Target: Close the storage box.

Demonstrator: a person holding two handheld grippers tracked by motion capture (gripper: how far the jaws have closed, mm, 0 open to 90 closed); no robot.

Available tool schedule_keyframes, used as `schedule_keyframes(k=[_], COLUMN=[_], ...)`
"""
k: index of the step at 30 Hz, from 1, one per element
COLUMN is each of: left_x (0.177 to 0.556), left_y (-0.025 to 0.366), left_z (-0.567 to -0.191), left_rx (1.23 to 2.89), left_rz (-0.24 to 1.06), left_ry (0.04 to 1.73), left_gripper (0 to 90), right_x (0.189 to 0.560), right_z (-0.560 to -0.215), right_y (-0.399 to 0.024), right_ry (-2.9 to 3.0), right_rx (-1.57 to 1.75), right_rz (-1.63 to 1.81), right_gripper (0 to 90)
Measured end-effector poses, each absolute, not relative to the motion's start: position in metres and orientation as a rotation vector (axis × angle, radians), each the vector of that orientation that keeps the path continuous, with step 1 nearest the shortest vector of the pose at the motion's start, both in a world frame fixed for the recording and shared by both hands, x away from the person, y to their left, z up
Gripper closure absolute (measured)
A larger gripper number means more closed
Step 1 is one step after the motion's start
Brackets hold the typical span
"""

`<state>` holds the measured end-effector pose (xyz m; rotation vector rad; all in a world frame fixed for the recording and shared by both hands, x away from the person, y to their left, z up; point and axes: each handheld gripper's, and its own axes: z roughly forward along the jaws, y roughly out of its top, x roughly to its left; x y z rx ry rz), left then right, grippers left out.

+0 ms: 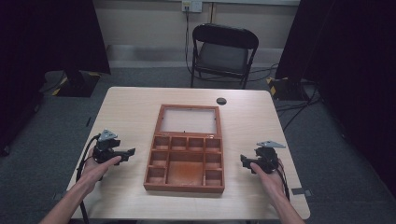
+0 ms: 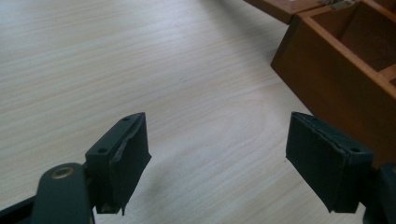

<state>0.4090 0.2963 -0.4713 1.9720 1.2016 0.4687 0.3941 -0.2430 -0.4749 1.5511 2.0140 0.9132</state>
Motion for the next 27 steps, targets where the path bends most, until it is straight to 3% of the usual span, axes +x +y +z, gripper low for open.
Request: schedule_keyframes(k=[15,27], left_x=[0.418,0.45], left_y=[0.275,0.251], left_z=[-0.451,-0.442], left_rx=[1.956,1.943], left_rz=[0.441,0.417], left_ry=[1.122,1.119], left_gripper=[19.1,18.6], right_x=[0.411,0.437], right_z=[-0.455,-0.444], right_y=[-0.219,-0.187], right_ry=[2.092,2.154], right_rx=[1.422,1.397], right_rz=[1.026,1.09], right_gripper=[16.3,17.3])
